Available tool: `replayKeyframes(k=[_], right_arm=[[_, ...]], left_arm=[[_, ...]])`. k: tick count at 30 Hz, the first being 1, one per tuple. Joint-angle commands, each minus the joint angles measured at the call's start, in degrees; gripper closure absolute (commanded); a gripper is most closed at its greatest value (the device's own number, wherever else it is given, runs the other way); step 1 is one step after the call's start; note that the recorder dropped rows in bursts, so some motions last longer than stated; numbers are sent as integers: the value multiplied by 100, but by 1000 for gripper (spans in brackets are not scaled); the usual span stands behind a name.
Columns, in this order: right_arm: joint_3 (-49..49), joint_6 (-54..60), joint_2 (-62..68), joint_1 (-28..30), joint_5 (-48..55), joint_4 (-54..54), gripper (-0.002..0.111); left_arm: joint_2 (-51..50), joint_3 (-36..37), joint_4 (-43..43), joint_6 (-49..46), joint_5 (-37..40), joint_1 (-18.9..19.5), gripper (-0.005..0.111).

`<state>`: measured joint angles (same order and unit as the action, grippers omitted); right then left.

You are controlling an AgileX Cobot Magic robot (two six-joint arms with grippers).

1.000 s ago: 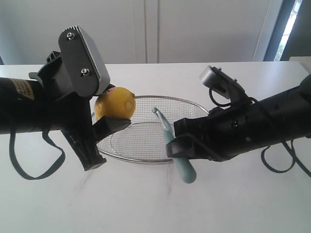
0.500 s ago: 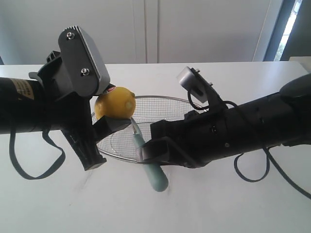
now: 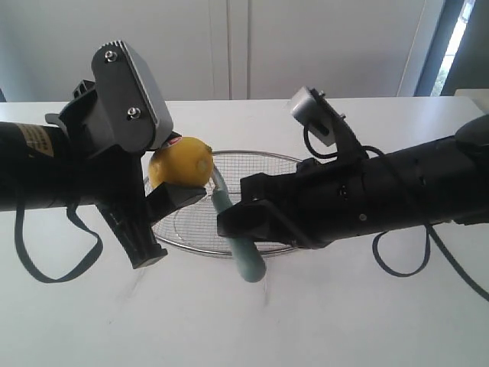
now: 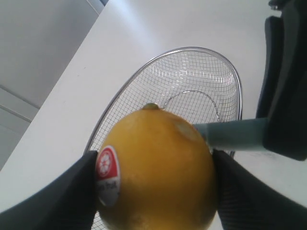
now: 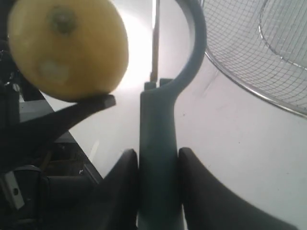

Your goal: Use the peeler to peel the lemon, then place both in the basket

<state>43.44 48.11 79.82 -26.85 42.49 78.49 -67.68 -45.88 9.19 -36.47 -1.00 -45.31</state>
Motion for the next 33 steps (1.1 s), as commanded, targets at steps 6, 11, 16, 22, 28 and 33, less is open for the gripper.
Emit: replayKeyframes(k=[6, 11, 16, 22, 28, 33], right_arm=[[-5, -29, -666, 2, -272, -224, 108], [-5, -515, -1274, 2, -314, -764, 108], [7, -1240, -2170, 236, -441, -1620, 108], [442, -2719, -2776, 488, -656, -3807, 108], [930, -3078, -2582, 488, -1177, -5576, 108], [1068, -2902, -2060, 488, -2278, -5930, 108]], left_arm=[[98, 21, 54, 11, -74, 19, 107], [98, 21, 54, 11, -60, 19, 107], [98, 21, 54, 11, -60, 19, 107], [98, 21, 54, 11, -47, 19, 107], [98, 21, 54, 22, -46, 19, 107], [108, 11, 143, 69, 21, 7, 107]])
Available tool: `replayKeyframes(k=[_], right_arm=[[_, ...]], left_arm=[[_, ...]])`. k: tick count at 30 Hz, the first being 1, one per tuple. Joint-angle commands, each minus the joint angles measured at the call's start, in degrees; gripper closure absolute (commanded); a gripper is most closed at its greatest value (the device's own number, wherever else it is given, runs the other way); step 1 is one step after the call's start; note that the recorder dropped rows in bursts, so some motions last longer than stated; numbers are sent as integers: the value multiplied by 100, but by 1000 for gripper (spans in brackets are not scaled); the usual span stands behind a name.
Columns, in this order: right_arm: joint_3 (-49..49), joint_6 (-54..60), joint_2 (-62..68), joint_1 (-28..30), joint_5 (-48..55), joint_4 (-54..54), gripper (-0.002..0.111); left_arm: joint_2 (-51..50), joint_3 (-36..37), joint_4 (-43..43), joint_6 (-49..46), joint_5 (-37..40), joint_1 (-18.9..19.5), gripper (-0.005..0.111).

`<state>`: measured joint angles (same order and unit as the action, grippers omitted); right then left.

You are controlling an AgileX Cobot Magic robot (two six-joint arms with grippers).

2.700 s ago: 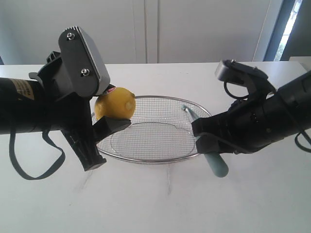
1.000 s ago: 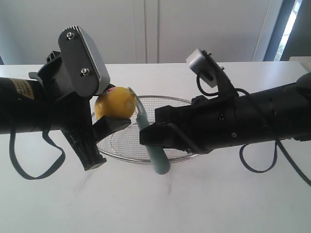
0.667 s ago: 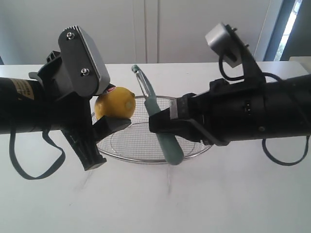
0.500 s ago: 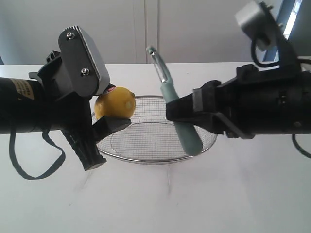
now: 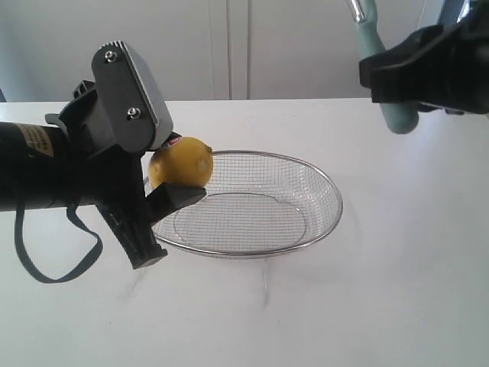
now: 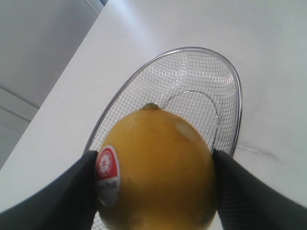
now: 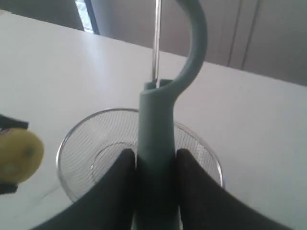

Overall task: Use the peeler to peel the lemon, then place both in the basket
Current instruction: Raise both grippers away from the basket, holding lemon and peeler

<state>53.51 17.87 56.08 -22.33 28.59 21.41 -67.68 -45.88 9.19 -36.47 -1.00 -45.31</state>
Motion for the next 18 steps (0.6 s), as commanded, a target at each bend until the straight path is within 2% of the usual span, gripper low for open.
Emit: replayKeyframes(k=[1, 5, 9, 18], right_arm=[[61, 243, 402, 36, -1102, -220, 108], [61, 1040, 817, 36, -2031, -220, 108], [61, 1056, 1184, 36, -2395, -220, 108], [300, 1056, 2042, 36, -1841, -220, 108]], left_arm=[[108, 11, 143, 69, 62, 7, 107], [158, -52, 143, 216, 310, 7, 107], [317, -269, 143, 295, 810, 69, 107], [358, -731, 94, 1415, 1750, 1093, 107]])
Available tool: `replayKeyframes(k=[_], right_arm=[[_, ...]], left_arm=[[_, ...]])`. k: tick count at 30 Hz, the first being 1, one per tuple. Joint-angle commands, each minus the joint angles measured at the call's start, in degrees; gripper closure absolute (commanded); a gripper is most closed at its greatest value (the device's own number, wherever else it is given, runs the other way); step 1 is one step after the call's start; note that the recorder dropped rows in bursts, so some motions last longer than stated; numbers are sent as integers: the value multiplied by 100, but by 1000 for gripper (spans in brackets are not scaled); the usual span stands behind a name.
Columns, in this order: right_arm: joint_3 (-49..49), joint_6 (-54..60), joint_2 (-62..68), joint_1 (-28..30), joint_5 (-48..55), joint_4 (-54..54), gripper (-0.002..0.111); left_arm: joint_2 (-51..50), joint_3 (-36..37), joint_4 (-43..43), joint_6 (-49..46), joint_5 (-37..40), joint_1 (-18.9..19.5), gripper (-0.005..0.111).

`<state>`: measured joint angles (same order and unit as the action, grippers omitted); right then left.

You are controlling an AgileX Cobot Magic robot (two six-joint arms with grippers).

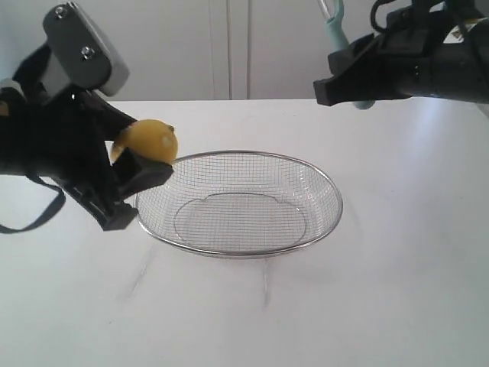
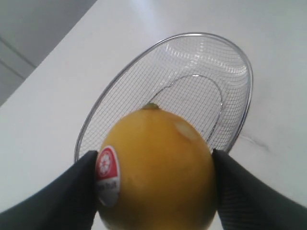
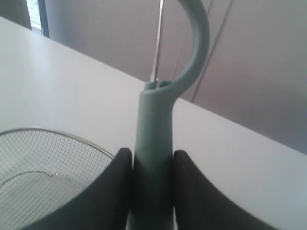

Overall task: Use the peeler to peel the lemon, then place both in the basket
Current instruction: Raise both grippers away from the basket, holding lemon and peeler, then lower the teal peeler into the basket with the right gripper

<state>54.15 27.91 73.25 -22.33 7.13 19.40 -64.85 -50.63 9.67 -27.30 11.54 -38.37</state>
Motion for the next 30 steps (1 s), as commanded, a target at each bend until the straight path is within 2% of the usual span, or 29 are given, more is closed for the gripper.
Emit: replayKeyframes(k=[1, 6, 9, 19, 30], right_arm=[[347, 51, 430, 36, 466, -19, 108], [1020, 39, 916, 36, 1532, -19, 108], [1306, 39, 1158, 36, 1988, -19, 108], [1515, 38, 1683, 36, 2578, -238, 108], [1515, 38, 2137, 11, 2119, -225, 108]], left_arm=[[75, -311, 46, 567, 619, 521, 107], [63, -367, 21, 955, 817, 1013, 107], [-10, -367, 21, 997, 817, 1138, 107], [-89, -367, 41, 1199, 828, 1136, 107], [-89, -367, -97, 1201, 816, 1136, 107]])
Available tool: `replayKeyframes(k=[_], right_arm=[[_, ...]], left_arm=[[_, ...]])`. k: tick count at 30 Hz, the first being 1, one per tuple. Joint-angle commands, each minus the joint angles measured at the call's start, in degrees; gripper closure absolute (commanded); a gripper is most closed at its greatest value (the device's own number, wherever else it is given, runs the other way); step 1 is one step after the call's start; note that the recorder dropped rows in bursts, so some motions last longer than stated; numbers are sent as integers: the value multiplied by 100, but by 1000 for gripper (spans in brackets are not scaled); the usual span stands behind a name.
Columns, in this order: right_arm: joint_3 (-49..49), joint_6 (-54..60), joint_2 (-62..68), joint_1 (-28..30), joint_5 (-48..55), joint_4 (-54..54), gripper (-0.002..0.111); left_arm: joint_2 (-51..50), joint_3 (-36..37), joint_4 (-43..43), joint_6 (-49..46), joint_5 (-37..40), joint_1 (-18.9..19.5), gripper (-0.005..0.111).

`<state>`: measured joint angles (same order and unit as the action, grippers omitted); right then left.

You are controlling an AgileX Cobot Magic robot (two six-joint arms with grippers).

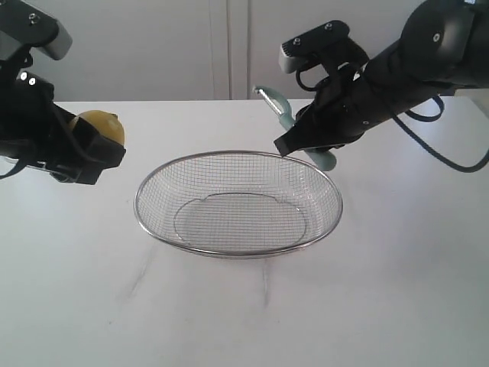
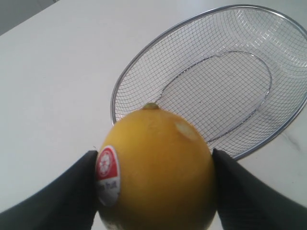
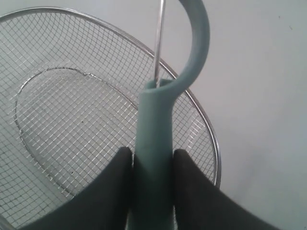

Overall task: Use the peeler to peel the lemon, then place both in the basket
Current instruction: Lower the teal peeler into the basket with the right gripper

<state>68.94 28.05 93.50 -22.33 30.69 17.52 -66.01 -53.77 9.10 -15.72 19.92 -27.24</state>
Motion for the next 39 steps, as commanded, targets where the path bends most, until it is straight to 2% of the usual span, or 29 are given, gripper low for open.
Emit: replayKeyframes(k=[1, 18, 23, 36, 38, 39], right_arm=[[35, 25, 157, 11, -302, -38, 108], [35, 36, 942, -132, -149, 62, 108], [35, 626, 1198, -375, -108, 62, 108], [35, 774, 1802, -390, -708, 38, 108], [35, 774, 1823, -390, -768, 38, 105], [35, 774, 1823, -390, -768, 38, 101]], left_arm=[[27, -53, -46, 42, -32, 23, 107], [27, -53, -46, 53, -80, 23, 107], [27, -53, -46, 53, -80, 23, 107], [27, -53, -46, 53, -80, 23, 107], [27, -53, -46, 53, -80, 23, 107], [27, -53, -46, 53, -80, 23, 107]])
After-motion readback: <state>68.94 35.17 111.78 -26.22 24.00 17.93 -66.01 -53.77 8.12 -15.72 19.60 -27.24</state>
